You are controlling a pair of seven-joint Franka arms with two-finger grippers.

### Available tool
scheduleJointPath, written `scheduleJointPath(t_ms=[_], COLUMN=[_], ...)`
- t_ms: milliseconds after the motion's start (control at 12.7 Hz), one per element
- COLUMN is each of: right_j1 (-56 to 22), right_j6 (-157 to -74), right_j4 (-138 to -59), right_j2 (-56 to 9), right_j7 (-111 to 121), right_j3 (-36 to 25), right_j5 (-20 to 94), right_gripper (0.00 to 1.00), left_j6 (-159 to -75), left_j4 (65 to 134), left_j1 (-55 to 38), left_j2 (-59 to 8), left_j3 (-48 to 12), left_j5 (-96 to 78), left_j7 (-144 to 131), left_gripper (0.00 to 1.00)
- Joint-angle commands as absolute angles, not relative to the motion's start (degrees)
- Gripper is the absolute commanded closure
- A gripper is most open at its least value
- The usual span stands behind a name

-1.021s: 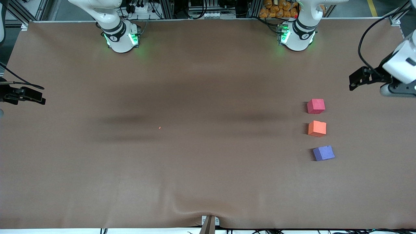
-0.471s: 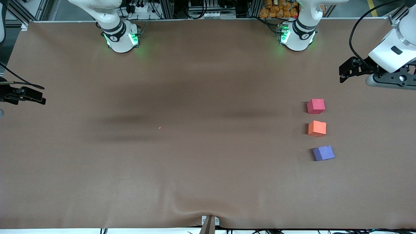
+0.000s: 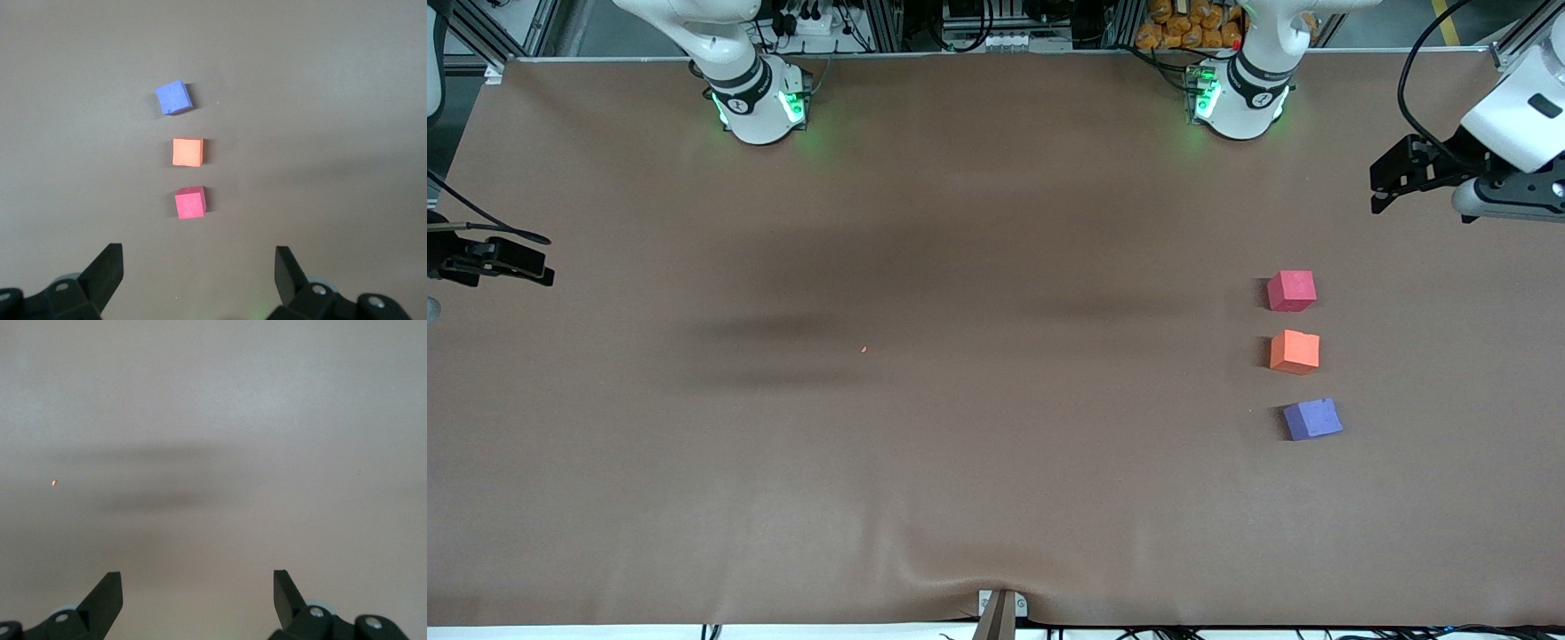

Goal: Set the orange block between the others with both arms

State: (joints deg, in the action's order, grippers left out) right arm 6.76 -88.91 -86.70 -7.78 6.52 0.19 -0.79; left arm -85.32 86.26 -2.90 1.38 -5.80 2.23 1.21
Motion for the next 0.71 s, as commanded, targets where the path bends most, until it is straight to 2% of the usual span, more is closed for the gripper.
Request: scheduleJointPath(t_ms=[0, 628], right_j1=[7.65, 7.73], right_j6=[-88.16, -88.24], right_j4=[-85.26, -85.08], right_j2=[-7.65, -7.73], right_j7=[7.3, 7.29], right_j3=[0.88, 0.79], right_j5=[-0.18, -0.18], right_gripper=[0.0, 0.0], left_j6=[-84.2, -83.32], left_j4=[85.87, 86.48], left_j1=[-2.55, -2.37], left_j2=[1.06, 1.14], left_j3=[-5.71, -5.54], left_j5=[0.53, -0.62], left_j7=[2.99, -1.05], left_gripper=[0.0, 0.0])
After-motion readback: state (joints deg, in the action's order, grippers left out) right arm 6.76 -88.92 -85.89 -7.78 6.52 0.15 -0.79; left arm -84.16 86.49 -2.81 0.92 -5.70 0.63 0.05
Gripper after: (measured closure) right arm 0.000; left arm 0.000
